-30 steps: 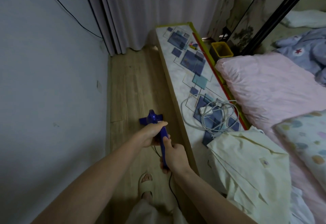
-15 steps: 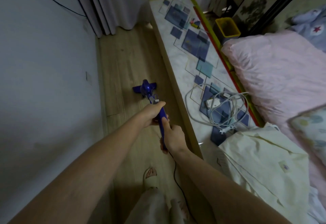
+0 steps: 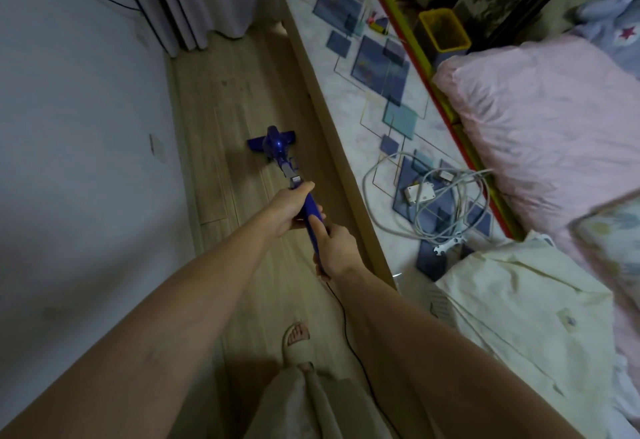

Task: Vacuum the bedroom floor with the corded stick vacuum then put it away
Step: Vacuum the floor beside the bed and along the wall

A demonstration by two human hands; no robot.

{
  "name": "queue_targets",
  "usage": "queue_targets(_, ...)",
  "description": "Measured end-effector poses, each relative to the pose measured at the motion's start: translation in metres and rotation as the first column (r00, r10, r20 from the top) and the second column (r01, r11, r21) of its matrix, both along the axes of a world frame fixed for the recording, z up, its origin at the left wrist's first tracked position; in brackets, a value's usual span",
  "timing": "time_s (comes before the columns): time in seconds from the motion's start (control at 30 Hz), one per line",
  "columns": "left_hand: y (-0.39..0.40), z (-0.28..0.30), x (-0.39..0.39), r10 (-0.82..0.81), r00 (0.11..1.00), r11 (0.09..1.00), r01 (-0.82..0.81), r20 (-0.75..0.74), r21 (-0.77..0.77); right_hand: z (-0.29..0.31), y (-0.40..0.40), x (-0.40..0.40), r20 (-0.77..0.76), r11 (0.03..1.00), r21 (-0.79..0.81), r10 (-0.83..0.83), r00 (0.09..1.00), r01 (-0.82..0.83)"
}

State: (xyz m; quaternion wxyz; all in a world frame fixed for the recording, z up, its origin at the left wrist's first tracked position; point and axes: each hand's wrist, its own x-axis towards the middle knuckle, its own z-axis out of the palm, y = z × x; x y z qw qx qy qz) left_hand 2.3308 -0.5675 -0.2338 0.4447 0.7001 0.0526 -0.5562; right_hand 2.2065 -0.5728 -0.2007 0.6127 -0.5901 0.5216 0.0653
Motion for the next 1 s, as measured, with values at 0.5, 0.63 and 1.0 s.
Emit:
queue_targets(0.5,0.015,0.044,-0.09,0.066,0.998,0.991,-0.068,-0.017,-0.115,0.076,0.004,-0.093,-0.026,0.997,-0.072,0.02,0.999,-0.022)
queue_targets(0.63,0.03,0.061,-0.136,0.087,0.995,0.986,-0.094,-0.058,-0.137,0.093,0.017,-0.137,-0.013,0.992,-0.124,-0.004,1.0,0.003)
queue_targets(1.0,0.077,0.083,-0.244,-0.045,0.996,0.99,0.035,-0.073,-0.14,0.125,0.079,-0.244,-0.014,0.98,-0.096,-0.174,0.985,0.172)
